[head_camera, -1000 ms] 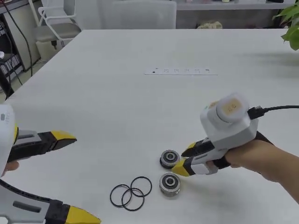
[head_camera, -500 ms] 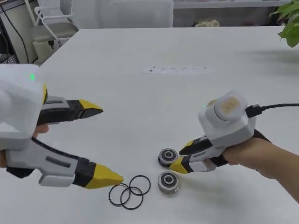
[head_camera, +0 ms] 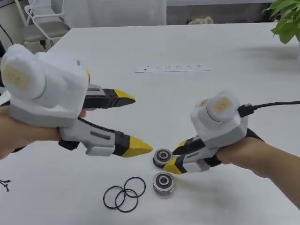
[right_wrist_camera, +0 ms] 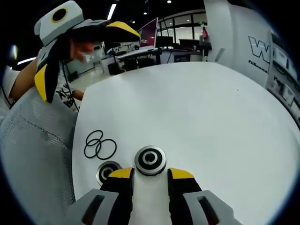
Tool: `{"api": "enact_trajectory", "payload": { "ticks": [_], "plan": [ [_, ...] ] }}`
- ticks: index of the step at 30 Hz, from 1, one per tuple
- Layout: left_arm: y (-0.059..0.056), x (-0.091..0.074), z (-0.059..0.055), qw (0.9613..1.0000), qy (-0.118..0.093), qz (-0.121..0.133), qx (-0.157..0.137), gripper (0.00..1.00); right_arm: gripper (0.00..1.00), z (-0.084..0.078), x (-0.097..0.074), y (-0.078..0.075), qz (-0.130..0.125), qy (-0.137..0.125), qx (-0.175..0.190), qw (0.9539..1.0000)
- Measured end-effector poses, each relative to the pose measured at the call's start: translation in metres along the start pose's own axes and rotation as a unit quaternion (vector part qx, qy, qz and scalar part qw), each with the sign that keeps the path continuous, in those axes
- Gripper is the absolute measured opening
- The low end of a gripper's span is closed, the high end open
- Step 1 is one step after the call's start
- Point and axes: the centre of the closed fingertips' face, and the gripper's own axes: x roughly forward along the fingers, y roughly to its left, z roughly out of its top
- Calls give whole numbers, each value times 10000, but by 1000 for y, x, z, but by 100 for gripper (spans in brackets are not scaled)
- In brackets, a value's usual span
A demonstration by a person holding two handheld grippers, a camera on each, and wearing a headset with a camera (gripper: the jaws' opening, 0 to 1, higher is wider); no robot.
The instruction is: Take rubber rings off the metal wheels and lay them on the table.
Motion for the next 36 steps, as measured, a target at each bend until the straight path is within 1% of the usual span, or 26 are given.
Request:
{"api": "enact_trajectory", "payload": {
  "ticks": [2, 5, 9, 11, 14, 16, 22, 29, 31, 33, 36],
  "plan": [
    [1, 8, -3, 10000, -54, -17, -55, 57, 25, 0, 0, -1, -9, -2, 4, 10000],
    [2, 20, -11, 9999, -20, -39, -140, 50, 25, 0, -1, -1, -6, -28, 22, 10000],
    [1, 32, -21, 9999, -10, 1, -161, 47, 24, 1, 0, -1, 17, -57, 38, 10000],
    [-2, 38, -28, 9998, 46, -79, -196, 45, 24, 1, 0, 0, 26, -55, 25, 10000],
    [-3, 48, -38, 9995, 118, -97, -264, 43, 24, 0, 0, 0, 44, -53, 11, 10000],
    [-2, 53, -43, 9996, 167, -61, -242, 42, 24, 0, 0, 0, 49, -58, 23, 10000],
    [-1, 65, -53, 9994, 151, 8, -318, 35, 23, -1, 0, 0, 57, -78, 31, 9999],
    [-10, 76, -67, 9992, 293, -100, -254, 29, 22, -2, 1, 1, 91, -66, -16, 9999],
    [-11, 79, -71, 9991, 345, -99, -238, 28, 21, -2, 1, 1, 94, -68, -29, 9999],
    [-12, 80, -75, 9988, 405, -100, -245, 26, 21, -2, 1, 1, 96, -59, -20, 9999],
    [-14, 80, -75, 9988, 369, -85, -302, 19, 21, -2, 1, 1, 96, -68, -36, 9999]
  ]
}}
